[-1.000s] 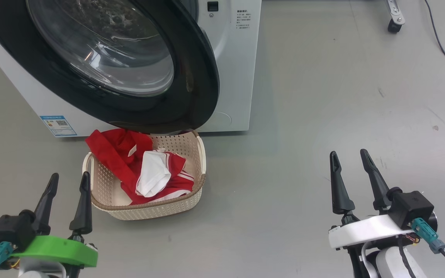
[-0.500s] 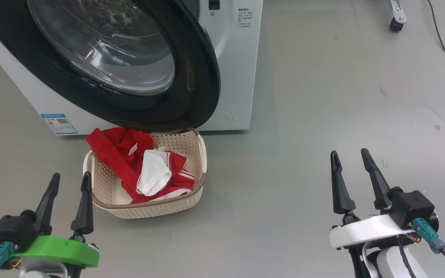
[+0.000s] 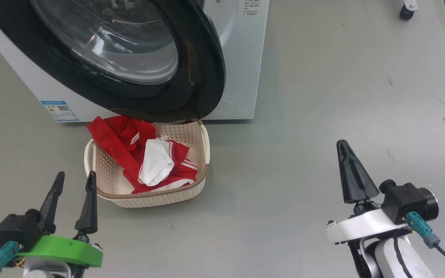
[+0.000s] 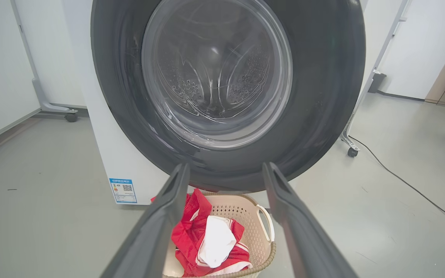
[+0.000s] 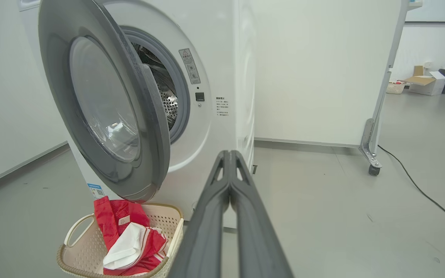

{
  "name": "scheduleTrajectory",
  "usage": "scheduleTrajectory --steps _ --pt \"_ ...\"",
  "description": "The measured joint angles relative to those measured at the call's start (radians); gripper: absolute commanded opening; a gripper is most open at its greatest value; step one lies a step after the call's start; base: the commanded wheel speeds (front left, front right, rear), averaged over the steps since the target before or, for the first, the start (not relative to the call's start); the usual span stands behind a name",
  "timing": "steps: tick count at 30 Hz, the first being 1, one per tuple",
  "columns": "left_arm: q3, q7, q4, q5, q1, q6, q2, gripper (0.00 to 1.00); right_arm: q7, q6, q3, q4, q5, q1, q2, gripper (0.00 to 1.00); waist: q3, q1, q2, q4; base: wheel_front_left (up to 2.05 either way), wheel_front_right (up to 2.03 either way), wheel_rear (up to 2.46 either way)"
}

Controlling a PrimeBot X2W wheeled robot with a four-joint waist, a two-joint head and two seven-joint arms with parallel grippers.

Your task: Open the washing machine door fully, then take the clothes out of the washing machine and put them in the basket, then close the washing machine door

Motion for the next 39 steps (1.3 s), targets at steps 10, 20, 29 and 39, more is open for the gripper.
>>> scheduleTrajectory --steps 10,20,29,39 --pt "-0.026 0.0 -0.018 0.0 -0.023 0.0 0.0 1.0 0.038 0.045 0.121 -0.015 -0.092 -0.153 -0.047 0.0 0.075 0.0 0.0 0.034 0.0 0.0 0.0" --pt "-0.046 0.0 -0.034 0.0 -0.118 -0.001 -0.015 1.0 0.125 0.062 0.199 0.026 -0.114 -0.382 -0.051 0.0 0.186 0.0 0.0 0.108 0.0 0.0 0.0" --pt "-0.056 0.0 -0.033 -0.017 -0.168 -0.001 -0.024 1.0 0.155 0.07 0.212 0.103 -0.122 -0.518 -0.063 0.0 0.274 0.0 0.0 0.18 0.0 0.0 0.0" --pt "-0.048 0.0 -0.028 -0.045 -0.196 -0.001 -0.021 1.0 0.159 0.07 0.224 0.184 -0.119 -0.629 -0.066 0.0 0.351 0.0 0.0 0.223 0.0 0.0 0.0"
